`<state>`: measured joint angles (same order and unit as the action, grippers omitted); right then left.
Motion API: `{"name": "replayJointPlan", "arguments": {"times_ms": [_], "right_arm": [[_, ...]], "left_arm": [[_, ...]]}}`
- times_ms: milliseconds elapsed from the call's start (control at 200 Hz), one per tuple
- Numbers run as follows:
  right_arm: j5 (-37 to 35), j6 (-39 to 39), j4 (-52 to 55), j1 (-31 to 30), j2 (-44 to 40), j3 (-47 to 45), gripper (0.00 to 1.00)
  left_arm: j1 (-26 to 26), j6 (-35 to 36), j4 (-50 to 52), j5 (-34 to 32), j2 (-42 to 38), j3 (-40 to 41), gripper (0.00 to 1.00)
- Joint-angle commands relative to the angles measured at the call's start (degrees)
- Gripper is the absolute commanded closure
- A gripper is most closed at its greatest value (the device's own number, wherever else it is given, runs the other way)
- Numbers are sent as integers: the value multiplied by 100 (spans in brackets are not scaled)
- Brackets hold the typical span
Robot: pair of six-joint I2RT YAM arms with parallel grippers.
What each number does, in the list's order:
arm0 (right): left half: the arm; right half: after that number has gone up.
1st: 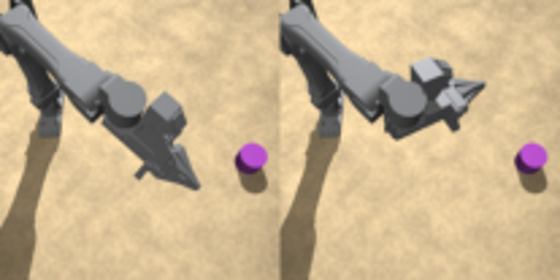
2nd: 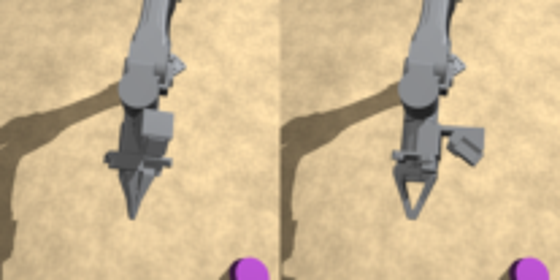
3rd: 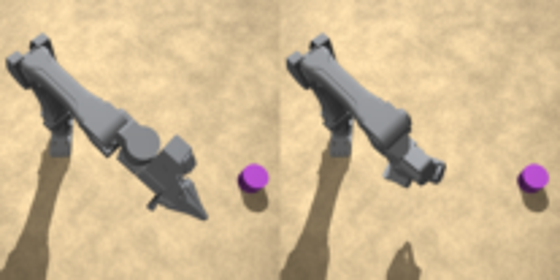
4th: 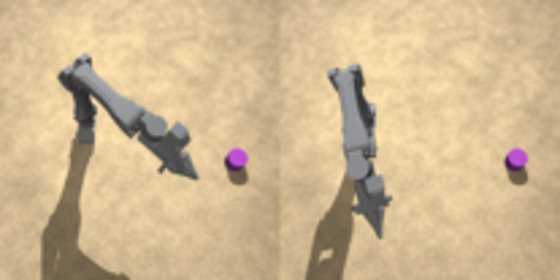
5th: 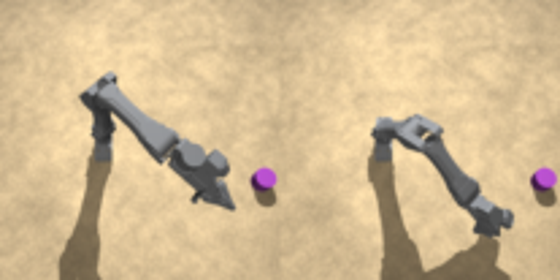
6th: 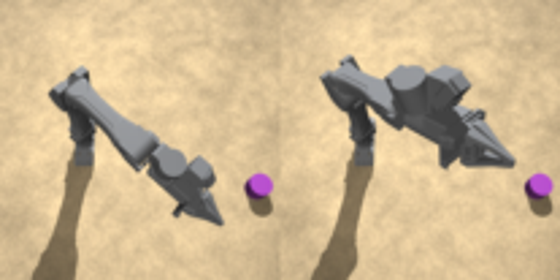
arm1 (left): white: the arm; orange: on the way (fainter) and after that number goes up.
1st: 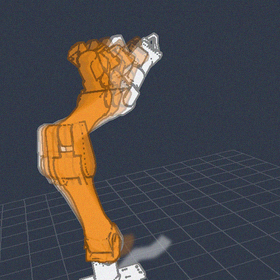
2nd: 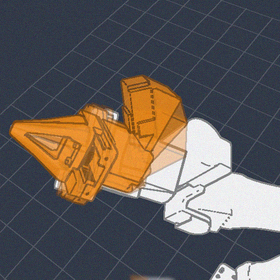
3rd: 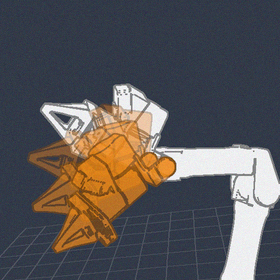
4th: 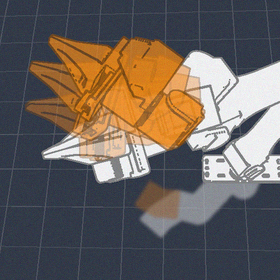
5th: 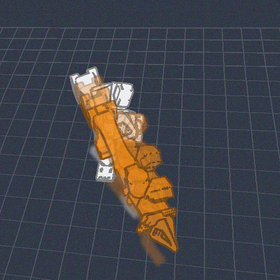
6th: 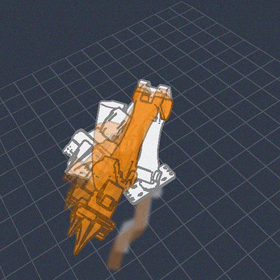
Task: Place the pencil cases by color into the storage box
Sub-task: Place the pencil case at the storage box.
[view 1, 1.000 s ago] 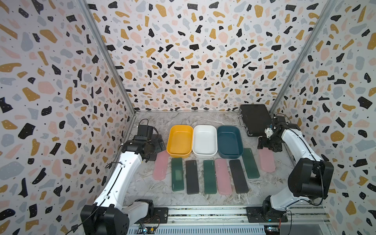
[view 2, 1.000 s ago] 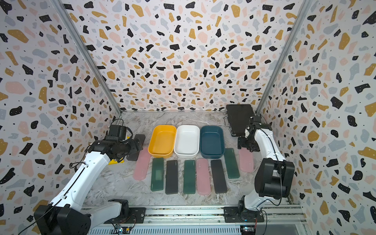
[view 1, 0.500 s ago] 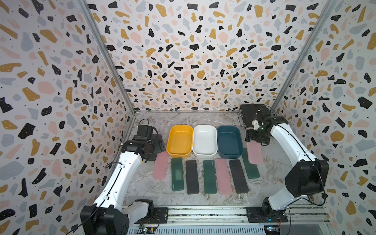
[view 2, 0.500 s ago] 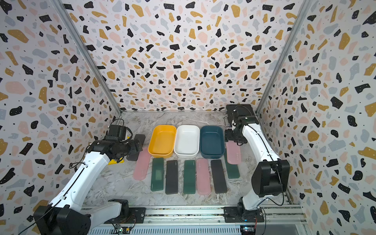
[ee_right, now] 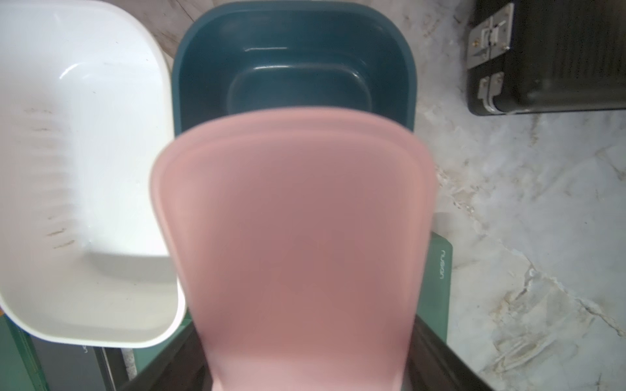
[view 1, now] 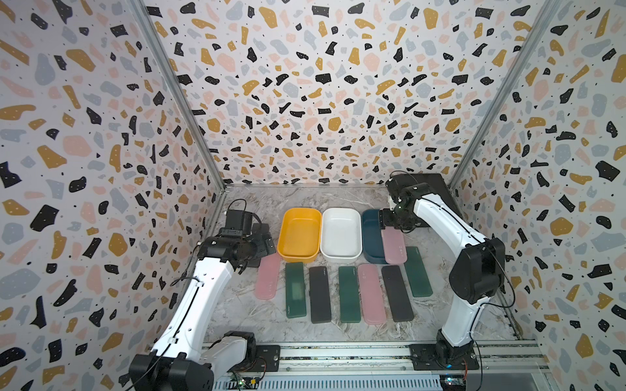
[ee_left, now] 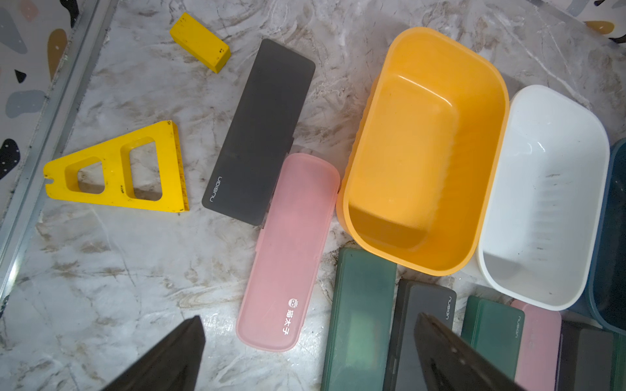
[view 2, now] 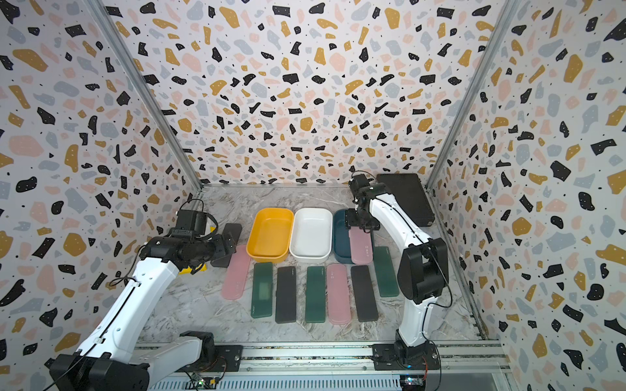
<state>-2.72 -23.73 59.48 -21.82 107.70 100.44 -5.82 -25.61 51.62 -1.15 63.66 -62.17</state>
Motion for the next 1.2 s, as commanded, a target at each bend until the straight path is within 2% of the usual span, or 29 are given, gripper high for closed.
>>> {"name": "replayJointPlan", "arguments": {"times_ms": [0, 440, 796, 1196], "right_arm": [[-123, -237, 104, -150, 144, 476, 40], [-107, -497, 346, -619, 1326, 2075, 41], [-534, -140, 521, -392, 1270, 1921, 41], [-435, 76, 512, -26, 1681, 1926, 41]], "left_arm": [[-38, -164, 192, 53, -62, -214, 0], [-82, -518, 392, -122, -121, -159, 0], [-85, -333, 534, -165, -83, -190, 0], [-82, -76, 587, -341, 21, -146, 0]]}}
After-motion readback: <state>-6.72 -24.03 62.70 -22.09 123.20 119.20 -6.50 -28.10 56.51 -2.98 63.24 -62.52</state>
